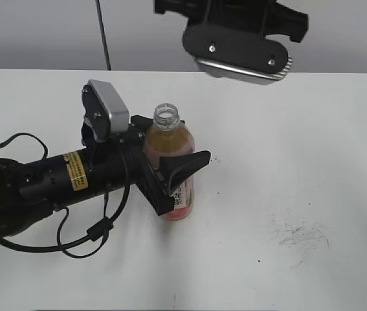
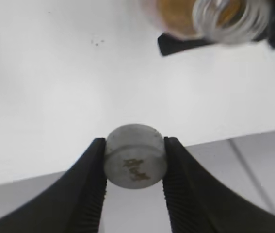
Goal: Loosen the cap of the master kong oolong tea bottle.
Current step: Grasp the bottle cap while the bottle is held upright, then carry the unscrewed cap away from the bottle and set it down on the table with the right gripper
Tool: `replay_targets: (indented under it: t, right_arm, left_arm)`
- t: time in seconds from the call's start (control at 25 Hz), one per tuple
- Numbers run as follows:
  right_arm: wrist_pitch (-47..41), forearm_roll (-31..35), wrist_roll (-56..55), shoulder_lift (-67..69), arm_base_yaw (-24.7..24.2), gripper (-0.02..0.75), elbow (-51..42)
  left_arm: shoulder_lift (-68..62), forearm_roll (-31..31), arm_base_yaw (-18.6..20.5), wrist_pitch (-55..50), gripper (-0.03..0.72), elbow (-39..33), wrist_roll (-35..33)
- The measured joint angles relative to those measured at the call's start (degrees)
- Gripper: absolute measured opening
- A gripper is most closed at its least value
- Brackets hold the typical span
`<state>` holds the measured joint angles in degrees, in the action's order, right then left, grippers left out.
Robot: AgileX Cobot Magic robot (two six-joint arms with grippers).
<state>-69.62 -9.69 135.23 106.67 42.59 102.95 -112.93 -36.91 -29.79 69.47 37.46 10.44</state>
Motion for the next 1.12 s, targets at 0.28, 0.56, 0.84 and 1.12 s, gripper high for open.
replay_targets:
  t: [0.28, 0.56, 0.84, 1.12]
  right_arm:
    - [0.0, 4.3, -34.2, 0.3, -12.2, 0.273, -4.5]
    - [0.0, 6.6, -56.6, 3.4, -19.0, 0.273, -14.4]
    - [0.3, 9.7, -72.5, 9.0, -19.2, 0.273, -19.4]
    - [0.3, 9.7, -88.7, 15.8, -19.2, 0.273, -19.6]
  left_arm:
    - [0.0, 0.1, 0.0, 0.0, 0.445, 0.0, 0.0]
    - [0.0, 0.1, 0.0, 0.1, 0.445, 0.0, 0.0]
    - [0.0, 0.3, 0.0, 0.0, 0.445, 0.0, 0.0]
    - [0.0, 0.3, 0.0, 0.0, 0.445, 0.0, 0.0]
